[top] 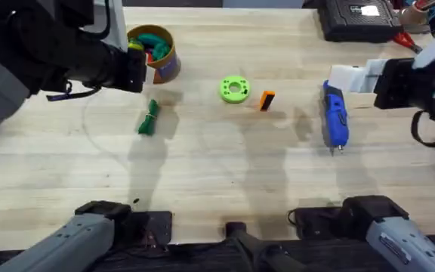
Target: Pick up the gripper from the table and insert it into the empty holder that is missing its gripper. Then pick up a screw, insert it into the mounting hole, and use the screwdriver to tighten it. Finally, clean up the table by picking up the vegetable and placing it into the bucket.
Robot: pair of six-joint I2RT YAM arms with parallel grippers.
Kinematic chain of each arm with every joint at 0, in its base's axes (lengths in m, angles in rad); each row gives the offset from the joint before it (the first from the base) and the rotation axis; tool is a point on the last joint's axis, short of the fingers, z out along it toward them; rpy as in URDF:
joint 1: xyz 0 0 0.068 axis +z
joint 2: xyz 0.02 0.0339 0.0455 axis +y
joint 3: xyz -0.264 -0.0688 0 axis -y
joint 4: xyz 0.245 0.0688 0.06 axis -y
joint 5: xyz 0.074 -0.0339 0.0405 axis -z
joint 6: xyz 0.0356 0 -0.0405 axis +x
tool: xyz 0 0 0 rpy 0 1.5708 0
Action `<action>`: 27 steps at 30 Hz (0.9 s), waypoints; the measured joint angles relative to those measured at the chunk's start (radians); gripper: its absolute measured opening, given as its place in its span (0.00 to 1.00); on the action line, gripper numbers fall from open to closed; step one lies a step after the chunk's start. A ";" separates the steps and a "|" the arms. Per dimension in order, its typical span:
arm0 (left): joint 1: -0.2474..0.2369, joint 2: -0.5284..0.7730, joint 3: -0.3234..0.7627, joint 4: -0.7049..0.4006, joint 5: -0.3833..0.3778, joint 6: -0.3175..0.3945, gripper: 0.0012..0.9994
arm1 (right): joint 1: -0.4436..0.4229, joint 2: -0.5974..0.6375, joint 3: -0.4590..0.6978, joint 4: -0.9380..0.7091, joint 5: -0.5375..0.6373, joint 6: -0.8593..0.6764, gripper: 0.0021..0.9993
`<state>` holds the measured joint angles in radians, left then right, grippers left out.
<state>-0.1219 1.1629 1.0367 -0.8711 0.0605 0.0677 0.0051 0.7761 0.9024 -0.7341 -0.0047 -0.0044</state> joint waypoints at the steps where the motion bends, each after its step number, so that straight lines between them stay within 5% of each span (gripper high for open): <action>1: 0.000 0.000 0.000 0.000 0.000 0.000 0.01 | 0.000 0.000 0.000 0.000 0.000 0.000 0.99; 8: 0.000 0.000 0.000 -0.001 0.000 0.000 0.01 | 0.000 0.000 0.000 0.000 0.000 0.000 0.99; 9: 0.000 0.000 0.000 -0.001 0.000 0.004 0.16 | 0.000 0.000 0.000 0.000 0.000 0.000 0.99; 10: 0.000 0.000 0.000 -0.001 0.000 0.004 0.64 | 0.000 0.000 0.000 0.000 0.000 0.000 0.99; 12: 0.000 0.000 0.000 -0.001 0.000 0.003 0.92 | 0.000 0.000 0.000 0.000 0.000 0.000 0.99; 13: 0.000 0.000 0.000 -0.001 0.000 0.002 0.97 | 0.000 0.000 0.000 0.000 0.000 0.000 0.99; 27: 0.000 0.000 0.000 0.058 0.001 0.001 0.99 | 0.000 0.000 0.000 -0.002 0.000 0.000 0.99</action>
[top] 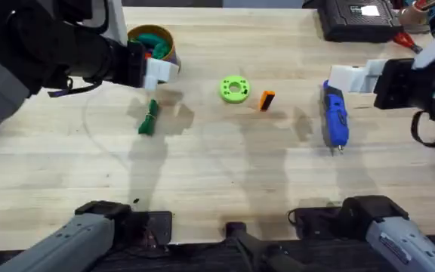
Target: Pick up the gripper from the table and insert it into the empty holder that is missing its gripper. Then pick up a screw, insert it into the mounting hole, and use the screwdriver to tighten it. Finally, clean up the table by picking up the vegetable and placing it into the bucket.
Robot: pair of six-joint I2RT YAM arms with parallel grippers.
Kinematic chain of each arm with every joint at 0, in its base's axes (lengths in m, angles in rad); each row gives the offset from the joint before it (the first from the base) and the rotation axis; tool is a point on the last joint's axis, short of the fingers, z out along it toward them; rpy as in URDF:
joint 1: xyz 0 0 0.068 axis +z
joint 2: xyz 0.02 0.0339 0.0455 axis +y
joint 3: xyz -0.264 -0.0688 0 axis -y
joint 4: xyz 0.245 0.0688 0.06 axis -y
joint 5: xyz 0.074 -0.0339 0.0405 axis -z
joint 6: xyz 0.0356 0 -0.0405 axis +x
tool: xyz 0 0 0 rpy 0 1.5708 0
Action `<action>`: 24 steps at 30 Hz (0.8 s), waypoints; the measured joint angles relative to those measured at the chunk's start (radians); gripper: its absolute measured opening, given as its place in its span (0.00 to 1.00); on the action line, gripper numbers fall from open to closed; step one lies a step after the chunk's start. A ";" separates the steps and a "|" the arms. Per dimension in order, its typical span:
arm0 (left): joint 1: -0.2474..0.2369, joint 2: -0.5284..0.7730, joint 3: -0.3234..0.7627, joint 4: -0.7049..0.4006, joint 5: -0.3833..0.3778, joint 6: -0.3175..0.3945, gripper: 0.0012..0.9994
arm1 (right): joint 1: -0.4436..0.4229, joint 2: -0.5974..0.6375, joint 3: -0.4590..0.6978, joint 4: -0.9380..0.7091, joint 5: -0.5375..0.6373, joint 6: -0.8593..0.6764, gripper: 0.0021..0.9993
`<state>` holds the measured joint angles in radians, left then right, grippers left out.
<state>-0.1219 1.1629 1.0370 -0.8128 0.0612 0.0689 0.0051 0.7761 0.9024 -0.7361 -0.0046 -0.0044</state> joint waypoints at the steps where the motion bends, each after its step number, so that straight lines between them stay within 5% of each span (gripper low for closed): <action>1: 0.000 0.000 0.000 0.007 0.000 0.000 0.99 | 0.000 0.000 0.000 0.000 0.000 0.000 0.99; 24: 0.000 0.000 0.000 0.426 -0.007 0.000 0.99 | 0.000 0.000 0.000 -0.001 0.000 0.000 0.99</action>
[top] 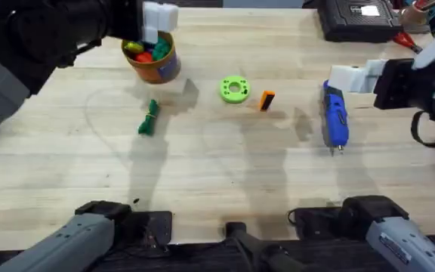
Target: Pick up the gripper from the table and insert it into the empty holder that is missing its gripper. Then pick up a screw, insert it into the mounting hole, and use the screwdriver to tighten it. Finally, clean up the table by picking up the vegetable and placing it into the bucket.
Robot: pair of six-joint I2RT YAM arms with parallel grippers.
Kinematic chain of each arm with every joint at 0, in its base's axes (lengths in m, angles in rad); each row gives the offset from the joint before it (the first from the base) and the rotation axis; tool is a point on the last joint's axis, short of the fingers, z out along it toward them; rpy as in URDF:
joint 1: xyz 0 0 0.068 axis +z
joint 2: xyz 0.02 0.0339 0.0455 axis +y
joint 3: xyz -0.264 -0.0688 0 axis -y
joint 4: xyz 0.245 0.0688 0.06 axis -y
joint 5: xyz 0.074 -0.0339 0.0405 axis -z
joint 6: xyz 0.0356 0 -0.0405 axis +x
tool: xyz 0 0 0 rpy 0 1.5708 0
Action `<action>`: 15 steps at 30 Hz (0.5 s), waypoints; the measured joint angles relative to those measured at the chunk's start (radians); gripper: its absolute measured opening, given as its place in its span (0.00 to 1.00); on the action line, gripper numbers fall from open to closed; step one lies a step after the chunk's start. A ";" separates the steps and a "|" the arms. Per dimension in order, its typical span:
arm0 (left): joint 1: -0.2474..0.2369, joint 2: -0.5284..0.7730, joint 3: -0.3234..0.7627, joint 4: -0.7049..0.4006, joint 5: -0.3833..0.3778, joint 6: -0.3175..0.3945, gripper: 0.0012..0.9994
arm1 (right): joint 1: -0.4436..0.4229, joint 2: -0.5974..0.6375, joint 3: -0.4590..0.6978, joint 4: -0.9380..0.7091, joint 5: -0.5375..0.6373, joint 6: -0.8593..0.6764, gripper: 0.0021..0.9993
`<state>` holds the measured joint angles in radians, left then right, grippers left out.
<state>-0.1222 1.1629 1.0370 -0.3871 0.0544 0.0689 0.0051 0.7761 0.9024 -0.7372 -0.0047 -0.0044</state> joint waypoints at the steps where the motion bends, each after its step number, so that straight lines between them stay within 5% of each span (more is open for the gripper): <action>1: 0.000 0.000 0.000 0.016 -0.007 0.000 0.99 | 0.000 0.000 0.000 0.000 0.000 0.000 0.99; 15: 0.000 -0.083 -0.006 0.029 -0.113 0.007 0.99 | 0.000 0.000 0.000 0.000 0.000 0.000 0.99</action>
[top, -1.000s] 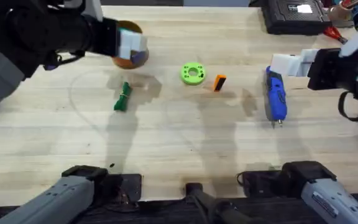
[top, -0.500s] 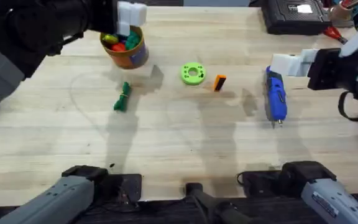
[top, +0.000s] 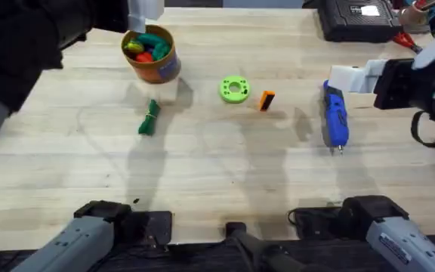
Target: Pick up the gripper from the table and insert it into the empty holder that is missing its gripper. Then pick up a screw, insert it into the mounting hole, and use the screwdriver to tighten it. Finally, clean up the table by picking up the vegetable and placing it into the bucket.
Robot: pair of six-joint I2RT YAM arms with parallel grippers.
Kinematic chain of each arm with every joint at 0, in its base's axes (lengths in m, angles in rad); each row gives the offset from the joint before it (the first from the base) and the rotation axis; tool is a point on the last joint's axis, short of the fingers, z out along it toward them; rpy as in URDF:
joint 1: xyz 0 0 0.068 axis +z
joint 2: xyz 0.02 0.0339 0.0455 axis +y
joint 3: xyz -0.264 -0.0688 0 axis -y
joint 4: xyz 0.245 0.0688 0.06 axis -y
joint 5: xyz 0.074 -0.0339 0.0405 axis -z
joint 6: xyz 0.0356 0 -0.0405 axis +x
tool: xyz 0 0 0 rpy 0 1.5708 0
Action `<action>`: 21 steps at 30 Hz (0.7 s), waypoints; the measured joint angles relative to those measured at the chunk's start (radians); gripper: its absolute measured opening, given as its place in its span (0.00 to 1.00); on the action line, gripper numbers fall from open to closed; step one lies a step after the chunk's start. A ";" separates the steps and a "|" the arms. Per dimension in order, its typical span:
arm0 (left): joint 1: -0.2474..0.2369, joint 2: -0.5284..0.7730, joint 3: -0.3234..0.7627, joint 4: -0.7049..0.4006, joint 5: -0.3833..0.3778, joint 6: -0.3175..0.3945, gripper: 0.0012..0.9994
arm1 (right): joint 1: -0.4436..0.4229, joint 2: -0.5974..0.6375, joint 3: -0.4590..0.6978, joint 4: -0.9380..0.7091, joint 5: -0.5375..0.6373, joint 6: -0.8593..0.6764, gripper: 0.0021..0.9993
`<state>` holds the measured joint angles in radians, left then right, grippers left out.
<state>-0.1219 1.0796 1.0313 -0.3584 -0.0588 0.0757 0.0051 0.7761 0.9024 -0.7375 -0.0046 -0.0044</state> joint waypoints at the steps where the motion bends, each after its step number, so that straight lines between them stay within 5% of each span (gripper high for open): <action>1: 0.000 -0.019 -0.007 0.000 -0.006 0.000 0.99 | 0.000 0.000 0.000 0.000 0.000 0.000 0.99; 6: 0.026 -0.198 -0.154 0.012 -0.005 0.000 0.99 | 0.000 0.000 0.000 0.000 0.000 0.000 0.99; 12: 0.120 -0.573 -0.490 0.228 0.095 0.000 0.99 | 0.000 0.000 0.000 0.000 0.000 0.000 0.99; 21: 0.125 -0.842 -0.728 0.349 0.158 0.000 0.99 | 0.000 0.000 0.000 0.000 0.000 0.000 0.99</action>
<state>0.0029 0.2375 0.3034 -0.0091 0.0996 0.0761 0.0051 0.7761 0.9024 -0.7376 -0.0047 -0.0044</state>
